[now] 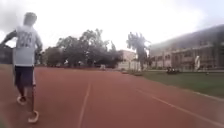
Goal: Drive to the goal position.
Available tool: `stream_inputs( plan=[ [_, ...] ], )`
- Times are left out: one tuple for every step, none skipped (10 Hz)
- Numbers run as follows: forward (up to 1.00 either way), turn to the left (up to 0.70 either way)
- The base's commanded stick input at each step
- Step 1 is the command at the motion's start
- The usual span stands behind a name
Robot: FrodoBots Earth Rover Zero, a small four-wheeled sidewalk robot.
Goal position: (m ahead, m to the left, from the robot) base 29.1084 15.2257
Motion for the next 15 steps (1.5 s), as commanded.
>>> stream_inputs(
  plan=[
    [0.70,0.00],
    [0.70,0.00],
    [0.70,0.00],
    [0.70,0.00],
    [0.70,0.00],
    [0.70,0.00],
    [0.70,0.00],
    [0.70,0.00],
    [0.70,0.00],
    [0.70,0.00],
    [0.70,0.00],
    [0.70,0.00],
    [0.70,0.00],
    [0.70,0.00],
    [0.70,0.00]
  ],
)
